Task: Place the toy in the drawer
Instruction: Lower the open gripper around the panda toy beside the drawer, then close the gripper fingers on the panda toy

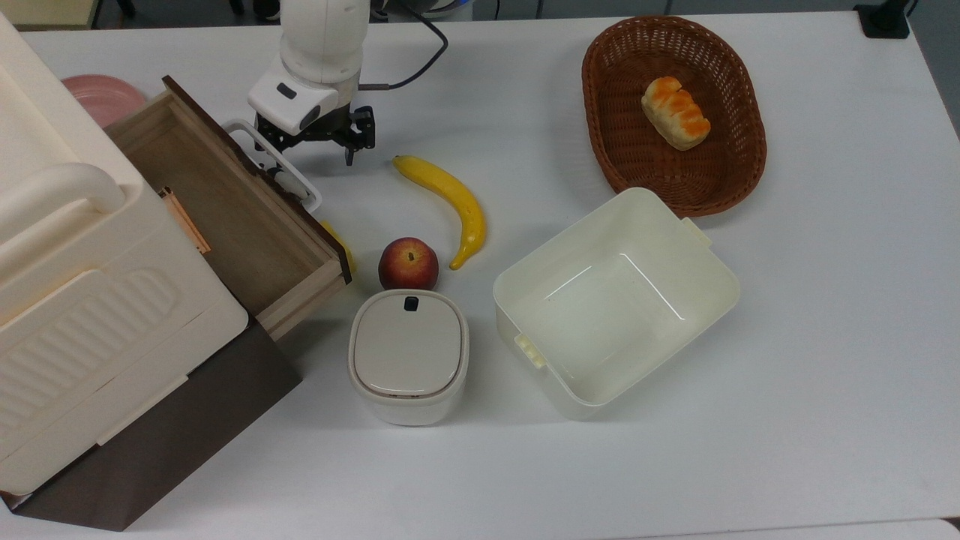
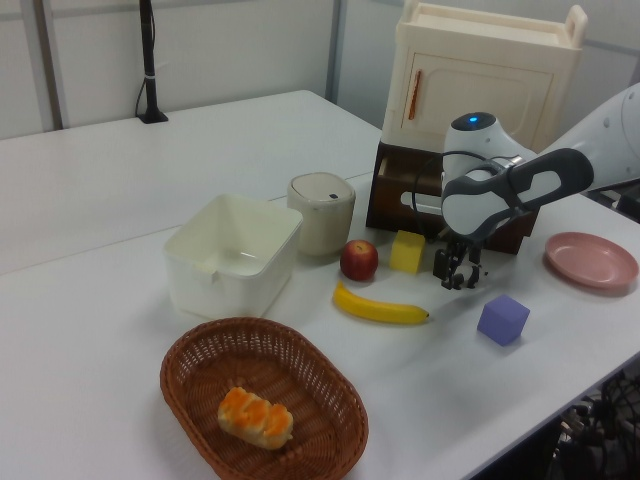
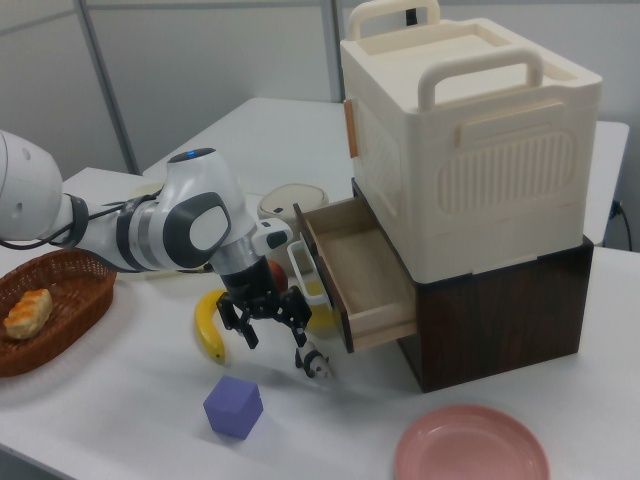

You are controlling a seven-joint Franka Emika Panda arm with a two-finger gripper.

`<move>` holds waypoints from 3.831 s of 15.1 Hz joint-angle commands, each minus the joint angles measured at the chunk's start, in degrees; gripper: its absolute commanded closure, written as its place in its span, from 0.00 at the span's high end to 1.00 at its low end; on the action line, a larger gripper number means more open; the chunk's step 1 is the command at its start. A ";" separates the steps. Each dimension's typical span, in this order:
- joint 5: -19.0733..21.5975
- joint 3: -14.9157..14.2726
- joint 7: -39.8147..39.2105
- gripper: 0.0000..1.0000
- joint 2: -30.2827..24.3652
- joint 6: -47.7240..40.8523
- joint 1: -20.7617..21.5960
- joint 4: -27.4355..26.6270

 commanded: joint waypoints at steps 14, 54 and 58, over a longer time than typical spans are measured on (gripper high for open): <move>-0.78 -1.59 -2.58 1.00 3.25 3.31 0.03 1.83; -1.48 -2.64 -11.90 0.27 6.33 4.62 -0.68 3.32; -1.48 -2.64 -11.90 0.23 6.24 4.62 -0.68 3.32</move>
